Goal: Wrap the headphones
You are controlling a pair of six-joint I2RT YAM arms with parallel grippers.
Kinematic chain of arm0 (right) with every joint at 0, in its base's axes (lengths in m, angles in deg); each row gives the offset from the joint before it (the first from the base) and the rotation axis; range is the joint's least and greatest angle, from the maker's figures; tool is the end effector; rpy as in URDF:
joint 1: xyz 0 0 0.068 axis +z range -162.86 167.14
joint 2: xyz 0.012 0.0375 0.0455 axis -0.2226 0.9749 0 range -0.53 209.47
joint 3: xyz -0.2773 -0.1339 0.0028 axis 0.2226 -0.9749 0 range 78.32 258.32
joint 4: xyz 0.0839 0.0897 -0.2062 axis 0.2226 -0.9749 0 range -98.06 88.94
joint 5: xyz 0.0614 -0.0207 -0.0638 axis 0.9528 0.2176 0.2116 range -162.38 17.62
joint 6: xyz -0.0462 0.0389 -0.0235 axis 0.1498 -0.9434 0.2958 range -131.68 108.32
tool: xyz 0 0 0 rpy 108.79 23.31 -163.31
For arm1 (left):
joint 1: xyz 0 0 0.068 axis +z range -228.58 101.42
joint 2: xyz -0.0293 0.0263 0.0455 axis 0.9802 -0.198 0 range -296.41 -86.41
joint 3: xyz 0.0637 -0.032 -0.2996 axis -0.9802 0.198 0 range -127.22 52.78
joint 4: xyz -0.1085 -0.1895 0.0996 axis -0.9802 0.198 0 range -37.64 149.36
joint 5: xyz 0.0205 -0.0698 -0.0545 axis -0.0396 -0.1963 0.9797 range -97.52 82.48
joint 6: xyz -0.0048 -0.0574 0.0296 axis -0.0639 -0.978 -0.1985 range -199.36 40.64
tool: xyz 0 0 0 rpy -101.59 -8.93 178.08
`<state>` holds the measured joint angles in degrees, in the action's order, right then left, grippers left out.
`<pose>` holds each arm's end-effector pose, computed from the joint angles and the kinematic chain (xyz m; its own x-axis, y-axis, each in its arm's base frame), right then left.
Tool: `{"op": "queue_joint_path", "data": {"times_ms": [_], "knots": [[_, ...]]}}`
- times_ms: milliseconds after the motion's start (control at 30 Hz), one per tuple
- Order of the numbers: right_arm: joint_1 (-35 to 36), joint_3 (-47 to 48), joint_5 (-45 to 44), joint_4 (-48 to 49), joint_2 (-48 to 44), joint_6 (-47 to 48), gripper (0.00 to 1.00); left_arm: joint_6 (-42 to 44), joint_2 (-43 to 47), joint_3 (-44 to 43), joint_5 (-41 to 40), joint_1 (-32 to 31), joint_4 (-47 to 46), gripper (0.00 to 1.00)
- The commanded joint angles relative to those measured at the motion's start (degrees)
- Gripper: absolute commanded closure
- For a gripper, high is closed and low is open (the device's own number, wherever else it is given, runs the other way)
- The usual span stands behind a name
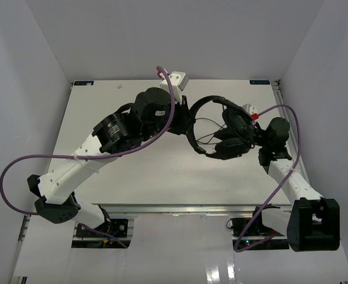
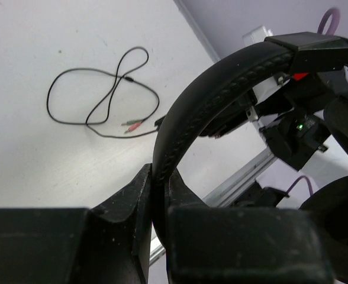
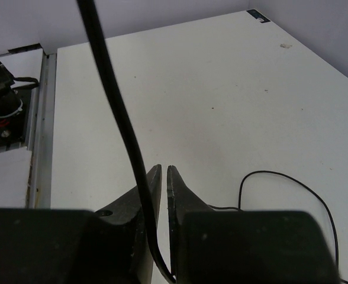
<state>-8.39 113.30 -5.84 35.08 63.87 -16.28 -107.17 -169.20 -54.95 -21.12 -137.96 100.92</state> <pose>0.2024 0.0624 0.3384 0.0410 0.0352 -0.9985 -0.9457 0.3240 -0.0274 0.1483 -0.2272 0.5101 -0.5197 -0.0125 -0.8542 0.5476 0.7626 -0.3443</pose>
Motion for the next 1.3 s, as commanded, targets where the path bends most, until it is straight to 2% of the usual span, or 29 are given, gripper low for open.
{"op": "queue_joint_path", "data": {"times_ms": [0, 167, 400, 567, 800, 1033, 1133, 1267], "knots": [[0.1, -0.4, 2.1, 14.5, 2.3, -13.4, 0.85, -3.6, 1.8, 1.6, -3.0, -0.1, -10.6, 1.0], [0.7, -1.9, 2.1, 27.1, 4.7, -23.0, 0.86, -5.5, 1.9, 3.2, -6.1, -0.1, -16.7, 1.0], [4.8, -3.4, 1.7, 30.1, 4.2, -25.4, 0.86, -6.8, 1.3, 2.6, -13.5, -0.1, -22.7, 1.0], [7.3, -4.2, 1.1, 25.7, 2.0, -21.8, 0.85, -7.1, 0.8, 2.7, -17.7, -0.1, -27.1, 1.0], [9.1, -2.5, 1.7, 26.0, 2.5, -22.8, 0.88, -7.4, -0.5, 2.3, -22.9, 0.0, -31.4, 1.0], [10.8, -1.1, 2.3, 23.8, 1.3, -22.5, 0.9, -1.5, -2.3, 0.0, -31.4, 0.4, -37.6, 1.0], [11.3, -0.9, 2.5, 17.6, -0.5, -19.3, 0.91, 1.4, -3.2, -0.6, -33.2, 1.4, -39.2, 1.0], [11.5, 0.3, 2.1, 7.1, -2.7, -10.6, 0.92, 2.2, -3.5, -0.5, -34.3, 3.4, -38.5, 1.0]]}}
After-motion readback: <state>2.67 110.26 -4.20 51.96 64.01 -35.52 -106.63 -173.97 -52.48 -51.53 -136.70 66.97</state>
